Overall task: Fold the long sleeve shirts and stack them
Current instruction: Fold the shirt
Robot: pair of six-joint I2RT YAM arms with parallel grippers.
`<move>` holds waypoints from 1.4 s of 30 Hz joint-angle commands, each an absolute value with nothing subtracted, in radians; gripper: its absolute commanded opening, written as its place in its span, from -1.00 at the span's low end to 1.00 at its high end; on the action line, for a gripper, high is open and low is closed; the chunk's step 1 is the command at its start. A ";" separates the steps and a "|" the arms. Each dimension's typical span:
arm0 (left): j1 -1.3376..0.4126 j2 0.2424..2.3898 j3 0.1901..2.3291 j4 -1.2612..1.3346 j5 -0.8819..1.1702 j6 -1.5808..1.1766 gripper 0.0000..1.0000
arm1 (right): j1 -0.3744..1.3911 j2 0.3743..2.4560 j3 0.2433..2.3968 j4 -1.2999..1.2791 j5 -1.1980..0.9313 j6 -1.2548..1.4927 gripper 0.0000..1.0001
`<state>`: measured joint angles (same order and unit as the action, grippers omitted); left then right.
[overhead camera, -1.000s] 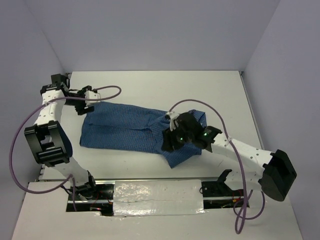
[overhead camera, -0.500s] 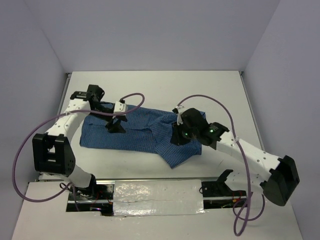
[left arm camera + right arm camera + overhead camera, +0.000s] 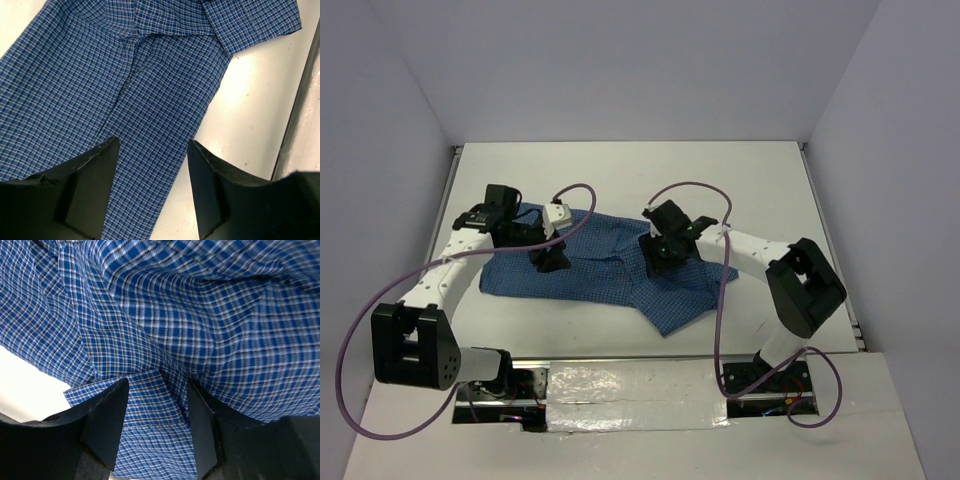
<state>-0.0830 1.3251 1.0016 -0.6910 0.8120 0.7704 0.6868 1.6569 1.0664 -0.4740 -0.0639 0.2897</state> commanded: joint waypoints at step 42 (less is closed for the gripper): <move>-0.610 1.580 1.189 -0.342 0.917 0.247 0.99 | 0.677 1.112 0.736 -0.219 -0.302 0.232 -1.00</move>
<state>-0.5694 1.5482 1.1362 -0.4896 0.8314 0.4263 0.6800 1.1576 0.7677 -0.2974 -0.3035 0.2302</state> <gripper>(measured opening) 0.994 0.009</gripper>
